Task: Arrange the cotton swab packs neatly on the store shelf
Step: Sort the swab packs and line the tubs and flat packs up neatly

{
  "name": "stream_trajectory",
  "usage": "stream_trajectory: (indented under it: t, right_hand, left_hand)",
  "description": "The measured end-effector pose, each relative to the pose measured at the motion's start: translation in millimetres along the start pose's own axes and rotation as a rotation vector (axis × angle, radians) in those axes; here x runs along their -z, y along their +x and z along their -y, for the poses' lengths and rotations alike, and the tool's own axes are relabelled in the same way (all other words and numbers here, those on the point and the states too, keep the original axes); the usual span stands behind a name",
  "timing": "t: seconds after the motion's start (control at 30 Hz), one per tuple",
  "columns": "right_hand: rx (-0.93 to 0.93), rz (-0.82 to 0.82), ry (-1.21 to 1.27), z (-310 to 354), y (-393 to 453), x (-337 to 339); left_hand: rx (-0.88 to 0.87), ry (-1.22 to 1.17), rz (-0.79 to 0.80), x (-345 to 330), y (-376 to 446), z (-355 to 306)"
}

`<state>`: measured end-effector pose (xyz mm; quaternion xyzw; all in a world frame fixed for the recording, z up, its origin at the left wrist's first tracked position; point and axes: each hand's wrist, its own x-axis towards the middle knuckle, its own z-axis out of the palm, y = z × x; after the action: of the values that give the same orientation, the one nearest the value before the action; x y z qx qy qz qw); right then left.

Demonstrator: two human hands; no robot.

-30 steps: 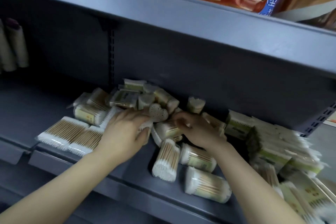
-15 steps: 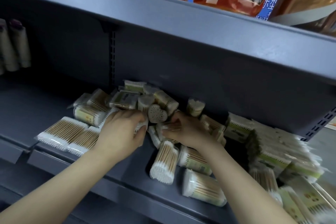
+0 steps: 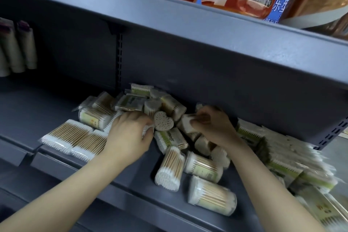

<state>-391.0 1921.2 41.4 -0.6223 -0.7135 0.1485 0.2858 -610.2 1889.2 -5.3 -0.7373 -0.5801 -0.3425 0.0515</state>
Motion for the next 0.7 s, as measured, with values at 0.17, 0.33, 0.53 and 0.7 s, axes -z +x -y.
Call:
stream_trajectory:
  t: [0.17,0.33,0.53,0.7]
  right_hand:
    - [-0.064,-0.149,-0.115,-23.2,14.6,8.4]
    - [-0.105,-0.178,-0.177,-39.8,25.7,-1.5]
    - [-0.09,-0.217,-0.157,-33.4,32.7,-10.4]
    - [-0.088,-0.214,-0.123,-35.2,34.1,-14.9]
  left_hand:
    - [0.016,0.007,0.025,-2.3,2.0,-2.7]
    - [0.013,0.019,0.031,-3.3,3.0,-3.4]
    - [0.003,0.006,0.044,-5.5,5.9,-1.6]
    - [0.004,-0.002,0.057,-8.1,6.7,-3.6]
